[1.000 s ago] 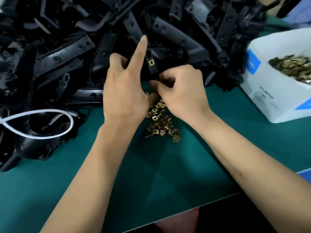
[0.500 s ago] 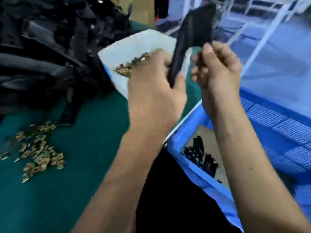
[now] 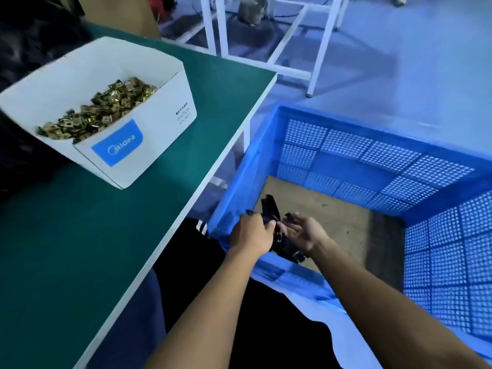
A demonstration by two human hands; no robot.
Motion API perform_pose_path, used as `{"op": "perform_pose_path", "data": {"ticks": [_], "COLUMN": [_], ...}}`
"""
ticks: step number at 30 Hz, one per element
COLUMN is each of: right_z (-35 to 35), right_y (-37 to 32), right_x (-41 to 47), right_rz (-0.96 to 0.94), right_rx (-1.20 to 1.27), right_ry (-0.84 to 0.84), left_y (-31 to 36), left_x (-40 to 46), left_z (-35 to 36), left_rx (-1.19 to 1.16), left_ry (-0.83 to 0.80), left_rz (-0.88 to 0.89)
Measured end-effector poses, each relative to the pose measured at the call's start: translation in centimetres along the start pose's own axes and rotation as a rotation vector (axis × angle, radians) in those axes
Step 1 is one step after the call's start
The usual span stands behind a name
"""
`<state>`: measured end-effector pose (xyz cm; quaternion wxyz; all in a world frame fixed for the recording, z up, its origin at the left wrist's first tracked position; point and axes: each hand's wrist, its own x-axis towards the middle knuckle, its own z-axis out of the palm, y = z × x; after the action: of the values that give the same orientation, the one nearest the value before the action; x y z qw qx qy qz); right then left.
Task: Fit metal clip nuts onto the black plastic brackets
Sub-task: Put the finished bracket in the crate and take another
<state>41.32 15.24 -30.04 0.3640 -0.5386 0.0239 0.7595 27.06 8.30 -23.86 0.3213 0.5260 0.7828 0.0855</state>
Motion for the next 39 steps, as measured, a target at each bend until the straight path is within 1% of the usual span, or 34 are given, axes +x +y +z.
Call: {"op": "perform_pose_path", "data": {"ticks": [3,6,8,10,11,13,15,16,17,18,20,23,25,26,27,28,29,30,32,34,36,37,39], "right_z": [1.3,3.9,6.5,9.7,11.4,14.6,17.6,19.1,20.7,22.1,25.0,28.8,30.6,31.2,31.9,32.6,33.1,33.6,34.2,34.2,33.8,33.7,33.6], "right_y": [0.6,0.7,0.4,-0.3,-0.8,-1.5,-1.3,-0.7,0.4,1.7,5.3,11.6,16.3,18.3,20.5,22.3,24.2,25.9,28.3,30.7,32.2,32.8,33.0], "right_x": [-0.7,-2.4,-4.1,-6.7,-8.4,-12.2,-16.8,-18.8,-20.7,-22.3,-24.7,-26.5,-27.5,-28.0,-28.2,-27.8,-27.7,-27.8,-28.2,-28.3,-27.8,-27.6,-26.8], "right_rz": [-0.016,-0.193,-0.404,-0.634,-0.765,-1.073,-1.423,-1.56,-1.642,-1.676,-1.64,-1.512,-1.425,-1.45,-1.479,-1.552,-1.562,-1.583,-1.601,-1.634,-1.742,-1.783,-1.803], "right_rx": [-0.06,-0.288,-0.474,-0.58,-0.619,-0.696,-0.679,-0.668,-0.674,-0.689,-0.781,-1.05,-1.162,-1.204,-1.281,-1.434,-1.601,-1.791,-2.105,-2.283,-2.272,-2.235,-2.146], "right_ry": [0.034,0.061,0.097,0.084,0.065,0.029,-0.065,-0.137,-0.224,-0.328,-0.523,-0.712,-0.813,-0.856,-0.959,-1.11,-1.235,-1.255,-1.252,-1.259,-1.304,-1.349,-1.444], "left_y": [0.2,2.1,3.9,5.6,6.2,6.4,5.6,4.9,3.8,2.6,-0.6,-6.4,-10.9,-12.6,-14.8,-16.8,-19.1,-21.3,-25.3,-28.7,-30.8,-31.5,-32.3], "left_x": [0.2,-0.5,-1.5,-3.0,-3.8,-6.0,-8.5,-9.4,-10.5,-11.4,-13.1,-16.0,-18.3,-19.3,-20.6,-21.5,-22.5,-23.5,-25.2,-26.3,-26.4,-26.1,-25.4], "left_z": [0.0,-1.9,-4.5,-8.1,-10.0,-14.0,-17.7,-19.2,-20.6,-21.9,-24.0,-25.8,-26.6,-26.7,-27.0,-27.2,-27.4,-27.4,-27.4,-27.2,-27.2,-27.3,-27.7], "left_rx": [-0.085,-0.272,-0.385,-0.545,-0.605,-0.651,-0.696,-0.736,-0.766,-0.776,-0.766,-0.717,-0.654,-0.626,-0.583,-0.54,-0.48,-0.407,-0.226,-0.001,0.179,0.222,0.257], "left_ry": [0.067,0.163,0.263,0.362,0.424,0.594,0.75,0.805,0.863,0.927,1.061,1.232,1.327,1.355,1.395,1.426,1.459,1.479,1.475,1.43,1.338,1.296,1.259], "left_rz": [0.022,0.095,0.205,0.356,0.427,0.55,0.66,0.697,0.712,0.708,0.649,0.483,0.343,0.273,0.188,0.104,0.014,-0.071,-0.239,-0.367,-0.425,-0.457,-0.512]}}
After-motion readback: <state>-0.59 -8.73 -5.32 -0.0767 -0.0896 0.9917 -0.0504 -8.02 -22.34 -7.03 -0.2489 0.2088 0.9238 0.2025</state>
